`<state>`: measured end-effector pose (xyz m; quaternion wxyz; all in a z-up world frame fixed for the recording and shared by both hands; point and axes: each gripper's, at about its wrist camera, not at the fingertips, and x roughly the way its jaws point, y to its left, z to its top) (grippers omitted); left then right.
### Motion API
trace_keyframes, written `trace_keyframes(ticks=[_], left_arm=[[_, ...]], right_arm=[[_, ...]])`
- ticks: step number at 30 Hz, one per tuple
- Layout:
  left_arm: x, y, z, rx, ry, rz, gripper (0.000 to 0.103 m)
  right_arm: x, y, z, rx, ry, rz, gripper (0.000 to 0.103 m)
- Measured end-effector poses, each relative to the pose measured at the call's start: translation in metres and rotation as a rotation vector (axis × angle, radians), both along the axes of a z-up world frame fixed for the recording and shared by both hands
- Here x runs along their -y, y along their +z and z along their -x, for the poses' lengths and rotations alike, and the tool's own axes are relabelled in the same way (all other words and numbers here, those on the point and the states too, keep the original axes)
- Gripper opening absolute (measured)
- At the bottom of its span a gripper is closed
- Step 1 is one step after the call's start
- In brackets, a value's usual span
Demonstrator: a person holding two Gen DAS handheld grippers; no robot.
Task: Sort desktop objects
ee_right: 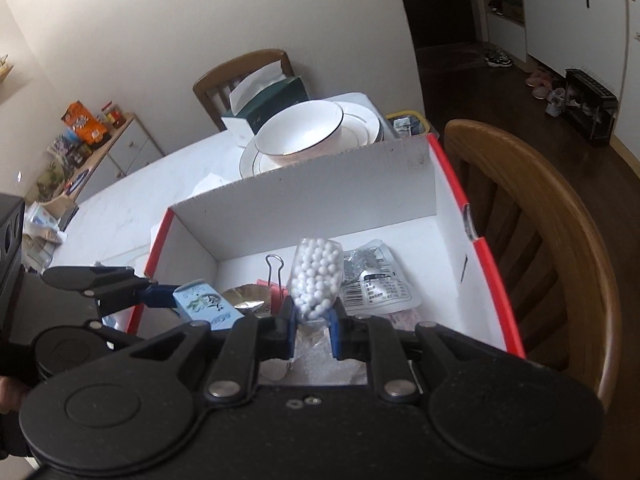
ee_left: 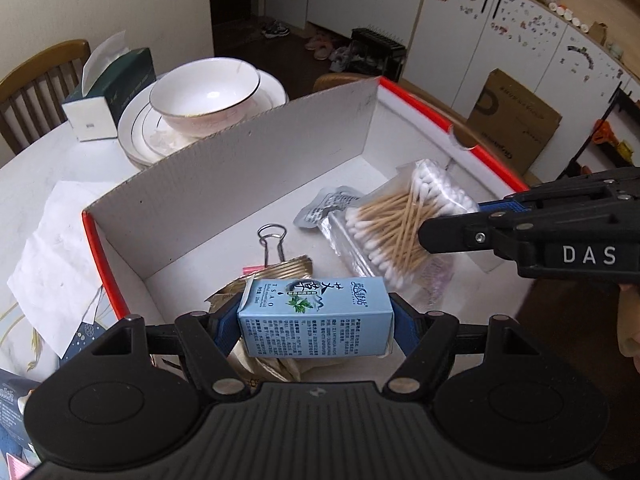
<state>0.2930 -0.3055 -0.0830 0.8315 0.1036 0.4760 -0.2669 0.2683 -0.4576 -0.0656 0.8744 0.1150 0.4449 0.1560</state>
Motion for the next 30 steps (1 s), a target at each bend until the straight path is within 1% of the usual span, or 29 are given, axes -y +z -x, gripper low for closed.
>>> trace_keyframes(ticks=[8, 14, 18, 21, 22, 25, 30], left_arm=[[0.0, -0.016, -0.005, -0.025, 0.018, -0.023, 0.073], [0.004, -0.021, -0.005, -0.007, 0.006, -0.055, 0.074], [0.007, -0.023, -0.004, -0.003, -0.003, -0.075, 0.074], [0.007, -0.023, -0.004, -0.004, -0.008, -0.078, 0.076], [0.008, -0.023, -0.004, -0.006, -0.011, -0.078, 0.078], [0.007, -0.024, -0.003, -0.008, -0.011, -0.07, 0.083], [0.002, -0.02, -0.001, -0.004, -0.003, -0.037, 0.084]], right_arm=[[-0.004, -0.014, -0.011, -0.038, 0.034, 0.005, 0.015], [-0.007, -0.025, -0.015, -0.059, 0.053, 0.025, 0.016], [-0.006, -0.026, -0.016, -0.061, 0.057, 0.028, 0.016], [-0.006, -0.025, -0.015, -0.056, 0.061, 0.045, 0.021], [-0.006, -0.025, -0.015, -0.056, 0.062, 0.048, 0.024], [-0.002, -0.025, -0.015, -0.064, 0.056, 0.045, 0.027], [0.004, -0.023, -0.012, -0.061, 0.039, 0.042, 0.031]])
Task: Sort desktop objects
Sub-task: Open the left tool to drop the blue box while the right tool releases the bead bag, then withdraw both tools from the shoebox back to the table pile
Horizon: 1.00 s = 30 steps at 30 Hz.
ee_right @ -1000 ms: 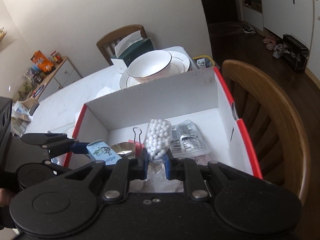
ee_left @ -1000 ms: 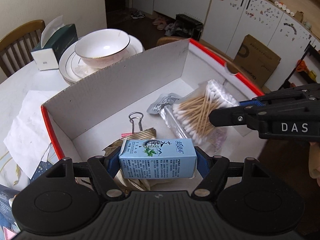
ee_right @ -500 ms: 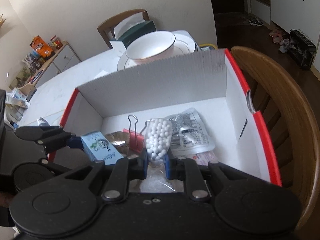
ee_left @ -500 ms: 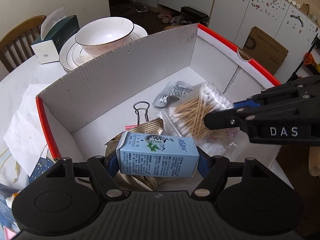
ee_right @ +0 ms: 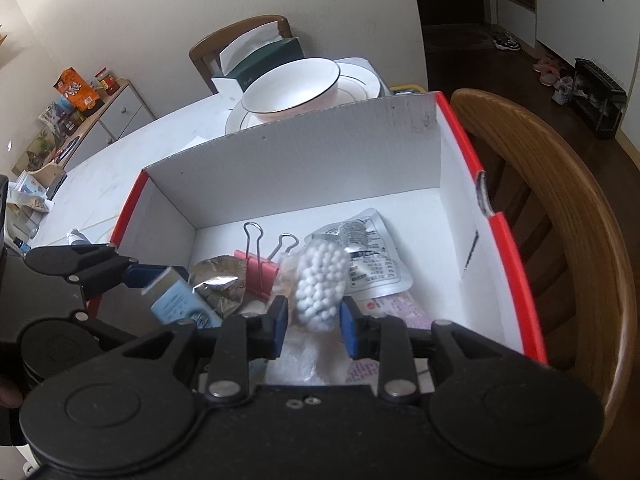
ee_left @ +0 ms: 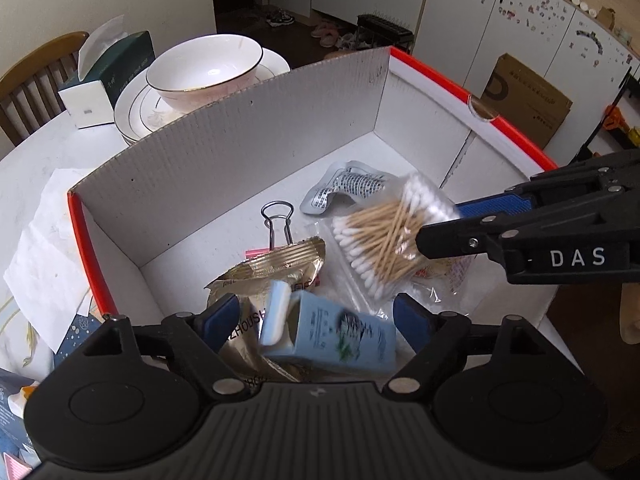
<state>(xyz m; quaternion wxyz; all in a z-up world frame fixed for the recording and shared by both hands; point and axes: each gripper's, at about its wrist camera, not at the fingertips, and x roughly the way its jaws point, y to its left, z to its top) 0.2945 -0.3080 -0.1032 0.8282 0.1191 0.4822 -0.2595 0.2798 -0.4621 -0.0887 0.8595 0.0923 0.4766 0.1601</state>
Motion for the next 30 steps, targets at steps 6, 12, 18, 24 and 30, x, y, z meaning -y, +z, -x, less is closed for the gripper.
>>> trace_keyframes(ticks=[6, 12, 18, 24, 30], left_arm=[[-0.009, 0.008, 0.004, 0.009, 0.026, 0.052, 0.088], [-0.016, 0.019, 0.013, 0.032, 0.036, 0.11, 0.091], [-0.025, 0.033, 0.027, 0.071, 0.035, 0.169, 0.093], [-0.044, 0.048, 0.037, 0.106, 0.063, 0.223, 0.1], [-0.073, 0.058, 0.044, 0.134, 0.1, 0.263, 0.103]], right_arm=[[0.004, 0.011, 0.008, 0.03, 0.001, -0.018, 0.056], [0.006, 0.02, 0.015, 0.05, 0.002, -0.021, 0.064], [0.003, 0.024, 0.018, 0.057, -0.007, -0.026, 0.065], [-0.006, 0.034, 0.026, 0.088, 0.001, -0.03, 0.072], [-0.027, 0.043, 0.034, 0.115, 0.02, -0.039, 0.077]])
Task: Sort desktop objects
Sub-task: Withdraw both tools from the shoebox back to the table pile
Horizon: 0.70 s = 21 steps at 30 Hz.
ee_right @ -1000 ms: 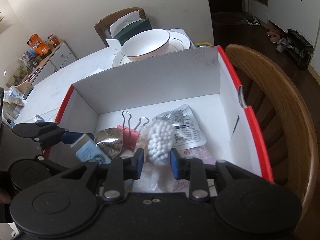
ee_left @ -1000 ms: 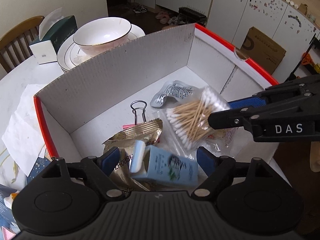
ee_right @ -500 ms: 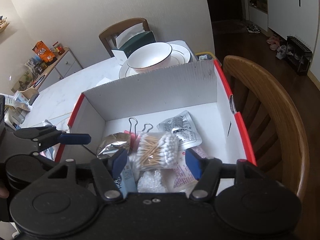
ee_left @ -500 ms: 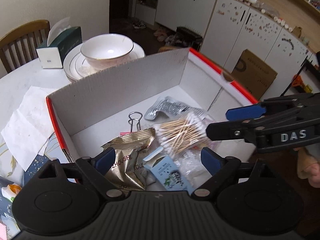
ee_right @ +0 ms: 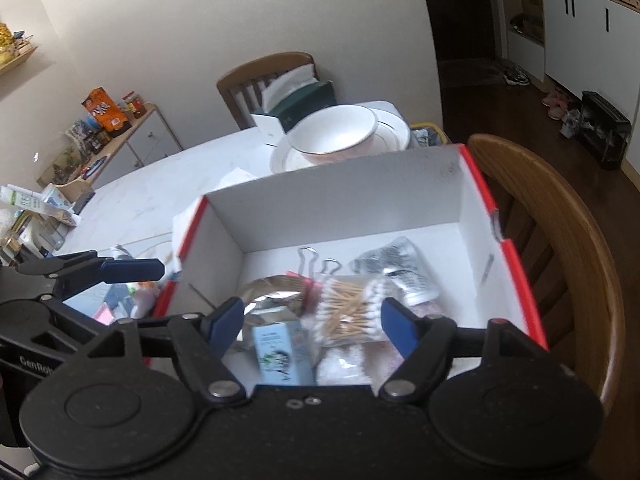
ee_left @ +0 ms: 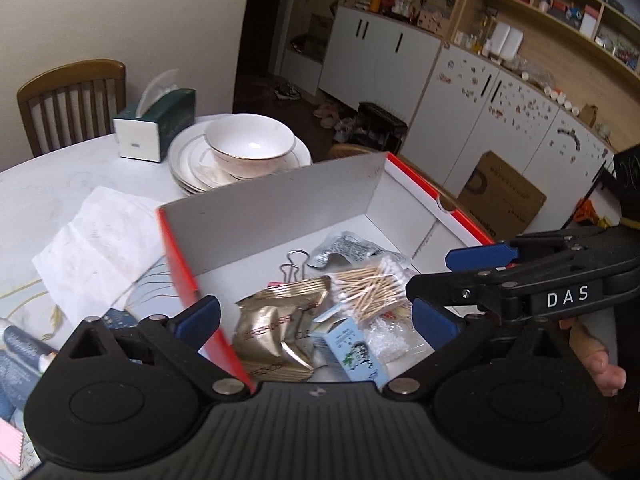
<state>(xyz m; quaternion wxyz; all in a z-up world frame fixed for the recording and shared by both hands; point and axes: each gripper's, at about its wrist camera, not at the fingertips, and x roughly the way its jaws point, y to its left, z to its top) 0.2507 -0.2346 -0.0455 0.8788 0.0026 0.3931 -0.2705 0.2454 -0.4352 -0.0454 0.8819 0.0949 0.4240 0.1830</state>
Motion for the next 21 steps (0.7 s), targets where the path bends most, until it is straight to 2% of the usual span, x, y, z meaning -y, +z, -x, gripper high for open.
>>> trace_keyframes(ticks=[16, 21], left_arm=[[-0.106, 0.002, 0.017, 0.034, 0.082, 0.01, 0.103], [-0.148, -0.006, 0.019, 0.028, 0.11, 0.003, 0.103]], right_arm=[[-0.095, 0.016, 0.007, 0.04, 0.074, -0.01, 0.084], [-0.124, 0.016, 0.007, 0.058, 0.042, -0.057, 0.085]])
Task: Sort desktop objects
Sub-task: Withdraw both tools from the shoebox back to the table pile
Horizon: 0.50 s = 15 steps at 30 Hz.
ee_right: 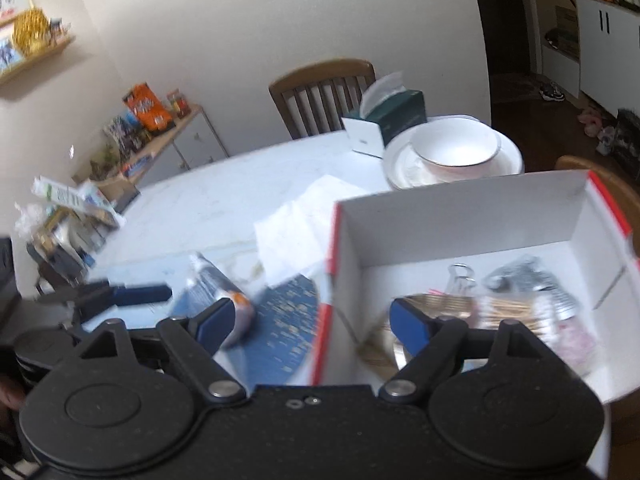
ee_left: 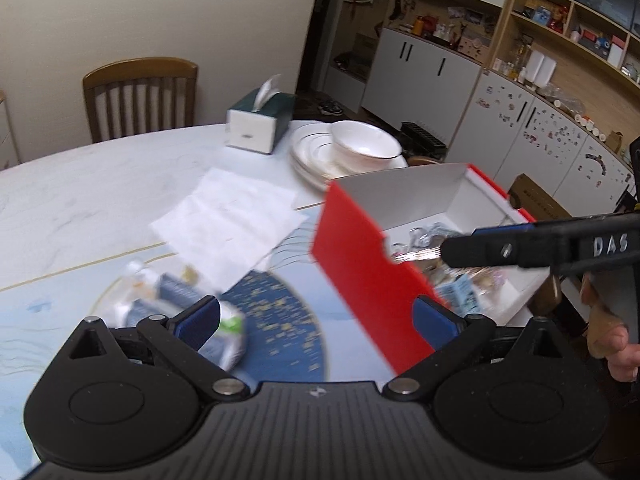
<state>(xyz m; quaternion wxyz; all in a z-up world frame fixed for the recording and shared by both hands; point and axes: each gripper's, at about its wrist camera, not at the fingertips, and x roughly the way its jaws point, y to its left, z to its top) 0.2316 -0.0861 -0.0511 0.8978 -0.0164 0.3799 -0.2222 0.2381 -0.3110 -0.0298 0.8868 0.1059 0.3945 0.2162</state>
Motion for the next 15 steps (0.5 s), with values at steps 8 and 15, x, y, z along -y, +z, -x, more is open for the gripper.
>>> trace_keyframes(ticks=[8, 15], left_arm=[[-0.057, -0.015, -0.003, -0.026, 0.01, -0.011, 0.103], [-0.098, -0.028, -0.008, -0.036, 0.011, -0.026, 0.103]], right_arm=[[-0.061, 0.0, 0.007, 0.071, 0.067, 0.087, 0.085], [-0.107, -0.004, 0.003, 0.049, 0.126, 0.178, 0.085]])
